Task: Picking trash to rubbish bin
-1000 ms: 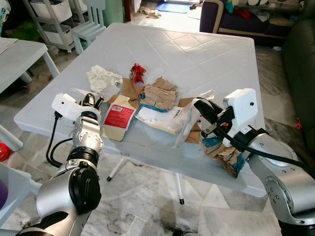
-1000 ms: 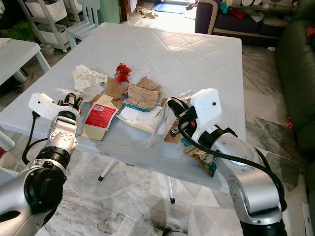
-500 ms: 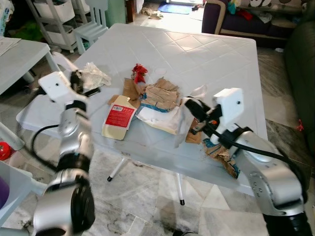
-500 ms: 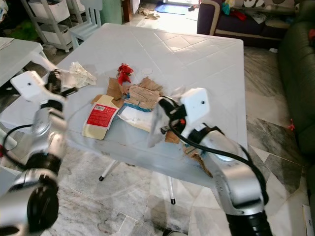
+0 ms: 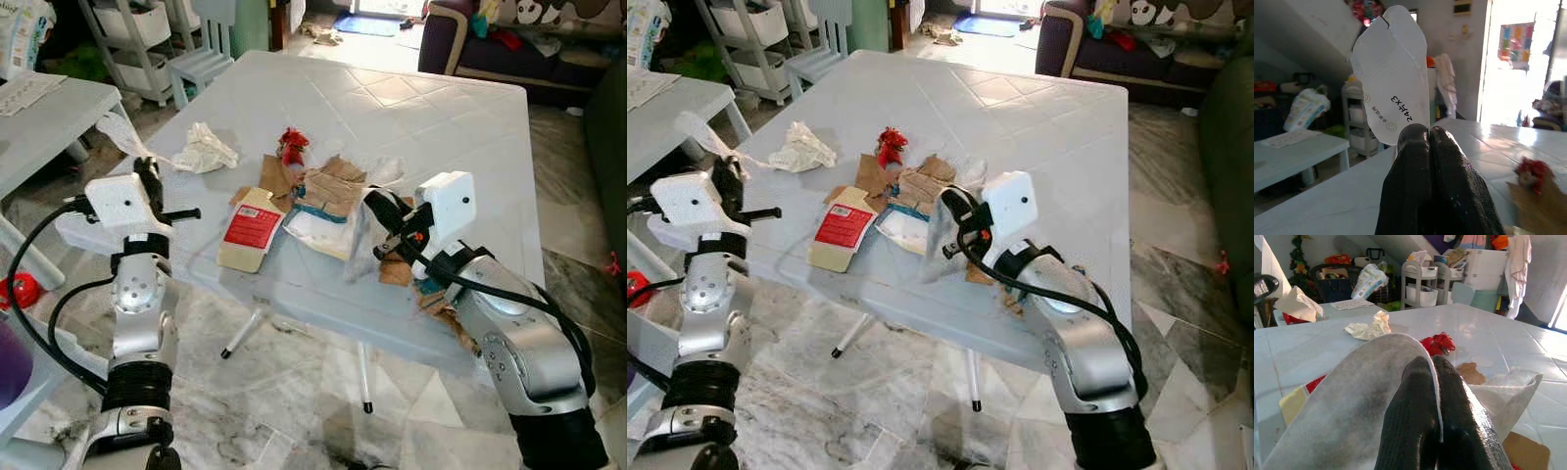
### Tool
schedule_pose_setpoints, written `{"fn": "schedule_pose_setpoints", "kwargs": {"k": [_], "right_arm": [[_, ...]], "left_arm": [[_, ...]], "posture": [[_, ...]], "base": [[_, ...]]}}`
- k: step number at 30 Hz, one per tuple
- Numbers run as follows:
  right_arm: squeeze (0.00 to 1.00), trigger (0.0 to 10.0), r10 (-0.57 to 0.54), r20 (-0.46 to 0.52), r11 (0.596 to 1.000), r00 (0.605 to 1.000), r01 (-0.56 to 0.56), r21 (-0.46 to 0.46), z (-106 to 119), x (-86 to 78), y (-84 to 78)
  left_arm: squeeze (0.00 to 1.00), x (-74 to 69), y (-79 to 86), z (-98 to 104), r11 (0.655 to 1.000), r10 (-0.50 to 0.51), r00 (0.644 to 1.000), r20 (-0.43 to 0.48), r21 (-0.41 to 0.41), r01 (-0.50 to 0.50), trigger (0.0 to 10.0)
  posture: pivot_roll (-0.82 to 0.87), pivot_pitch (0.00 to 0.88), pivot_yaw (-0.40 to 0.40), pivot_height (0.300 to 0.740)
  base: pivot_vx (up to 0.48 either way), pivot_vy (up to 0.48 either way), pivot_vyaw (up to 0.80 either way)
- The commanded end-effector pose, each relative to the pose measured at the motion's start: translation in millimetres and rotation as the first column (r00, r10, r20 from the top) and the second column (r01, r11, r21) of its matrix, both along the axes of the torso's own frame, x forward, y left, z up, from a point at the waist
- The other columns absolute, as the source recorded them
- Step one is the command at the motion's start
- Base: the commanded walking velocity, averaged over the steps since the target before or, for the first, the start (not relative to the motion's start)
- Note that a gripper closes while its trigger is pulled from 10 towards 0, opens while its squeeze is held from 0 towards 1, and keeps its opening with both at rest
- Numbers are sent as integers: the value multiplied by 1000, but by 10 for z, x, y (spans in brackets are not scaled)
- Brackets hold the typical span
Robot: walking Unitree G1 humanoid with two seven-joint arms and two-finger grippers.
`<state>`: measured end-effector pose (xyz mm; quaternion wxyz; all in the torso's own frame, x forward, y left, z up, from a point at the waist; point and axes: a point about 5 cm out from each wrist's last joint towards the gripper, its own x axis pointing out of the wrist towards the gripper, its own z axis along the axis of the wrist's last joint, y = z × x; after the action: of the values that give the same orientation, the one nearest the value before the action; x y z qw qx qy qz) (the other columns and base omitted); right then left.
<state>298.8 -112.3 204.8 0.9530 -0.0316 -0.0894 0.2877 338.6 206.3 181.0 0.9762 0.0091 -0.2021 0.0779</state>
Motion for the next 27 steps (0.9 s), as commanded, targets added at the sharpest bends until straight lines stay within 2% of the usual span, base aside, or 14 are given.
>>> {"fn": "schedule_pose_setpoints", "kwargs": {"k": [1,3,8,12,19,27], "right_arm": [[0,10000,-33,21,999,999,33,8,22,26,-38],[0,10000,-50,21,999,999,49,17,16,33,-56],[0,10000,-85,18,996,996,84,42,-6,41,-85],[0,10000,-117,17,991,993,116,72,-5,60,-111],[0,10000,-130,27,990,991,128,61,2,91,-134],[0,10000,-133,37,990,990,131,57,5,86,-139]], "left_arm": [[0,-35,-63,63,999,-5,1000,17,42,4,0],[0,-56,-112,139,996,-11,999,48,85,6,0],[0,-99,-104,201,994,32,998,48,101,-37,0],[0,-173,-133,170,995,33,999,28,96,-36,0],[0,-190,-188,165,997,36,999,-1,69,-36,0],[0,-183,-239,160,998,14,1000,-22,60,-13,0]], "posture": [[-9,61,-11,740],[-7,57,-8,740],[-5,53,-6,740],[-3,51,-7,740],[0,52,-7,740],[-10,51,0,740]], "base": [[0,0,0],[0,0,0],[0,0,0],[0,0,0],[0,0,0],[0,0,763]]}}
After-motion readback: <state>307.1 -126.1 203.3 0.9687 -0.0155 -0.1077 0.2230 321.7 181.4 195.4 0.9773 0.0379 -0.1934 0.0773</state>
